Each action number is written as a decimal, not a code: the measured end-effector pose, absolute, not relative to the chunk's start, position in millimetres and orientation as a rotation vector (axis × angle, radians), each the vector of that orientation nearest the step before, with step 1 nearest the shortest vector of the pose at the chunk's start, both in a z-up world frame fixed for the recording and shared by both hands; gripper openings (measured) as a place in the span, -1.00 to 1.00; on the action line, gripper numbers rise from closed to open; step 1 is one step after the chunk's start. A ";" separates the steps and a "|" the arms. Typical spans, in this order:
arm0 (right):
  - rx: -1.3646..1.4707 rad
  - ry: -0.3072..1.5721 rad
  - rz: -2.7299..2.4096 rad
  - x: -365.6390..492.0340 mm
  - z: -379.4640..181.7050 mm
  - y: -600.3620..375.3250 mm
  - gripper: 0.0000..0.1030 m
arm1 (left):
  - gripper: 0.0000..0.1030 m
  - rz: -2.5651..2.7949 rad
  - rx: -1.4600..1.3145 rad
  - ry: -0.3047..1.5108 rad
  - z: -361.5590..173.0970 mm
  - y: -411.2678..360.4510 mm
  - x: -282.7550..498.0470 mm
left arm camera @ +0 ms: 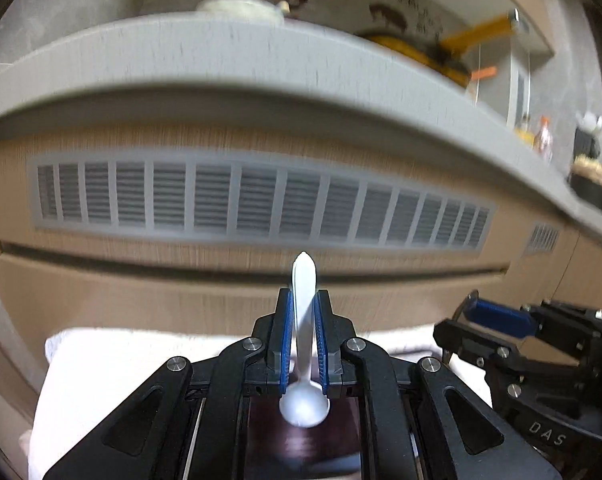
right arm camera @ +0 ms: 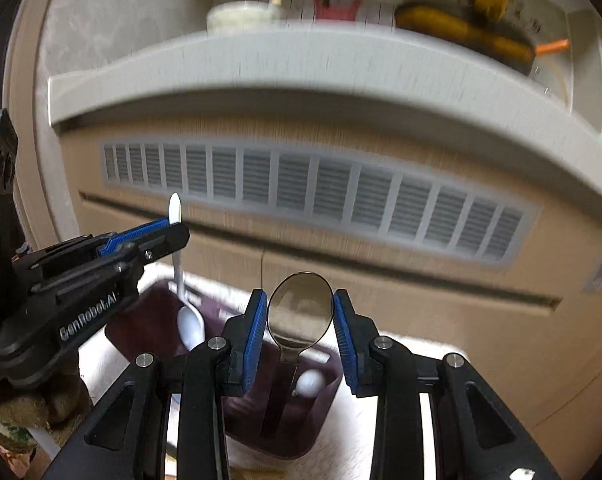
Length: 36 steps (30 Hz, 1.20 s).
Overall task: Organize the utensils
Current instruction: 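Lift both spoons over the caddy, insert them handle-first and open both tools, then grasp another dark translucent spoon with the left tool while the right tool grasps chopsticks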
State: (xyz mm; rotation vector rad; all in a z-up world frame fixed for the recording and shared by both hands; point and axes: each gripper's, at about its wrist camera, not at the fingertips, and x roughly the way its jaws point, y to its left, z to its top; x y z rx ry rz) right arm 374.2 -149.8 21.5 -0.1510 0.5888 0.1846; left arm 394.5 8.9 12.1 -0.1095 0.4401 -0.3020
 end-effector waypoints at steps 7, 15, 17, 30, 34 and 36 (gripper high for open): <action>-0.162 0.674 0.201 371.4 -2.2 -147.6 -0.19 | -0.60 -0.298 -0.078 0.514 -3.4 1.5 388.4; -0.170 0.602 0.142 328.7 21.9 -161.6 0.53 | 0.11 -0.317 -0.040 0.528 11.5 6.4 358.8; -0.182 0.596 0.124 313.9 26.4 -166.7 0.62 | 0.19 -0.319 -0.030 0.536 13.2 11.3 345.1; -0.275 0.765 0.094 212.9 -51.4 -185.7 0.97 | 0.27 -0.562 -0.037 0.804 -42.0 26.7 295.7; -0.180 0.833 0.120 201.1 -65.0 -199.6 0.97 | 0.25 -0.681 0.128 0.840 -49.9 -6.3 299.1; -0.135 0.842 0.120 196.6 -66.1 -208.4 0.97 | 0.25 -0.742 0.234 0.865 -53.8 -25.8 301.8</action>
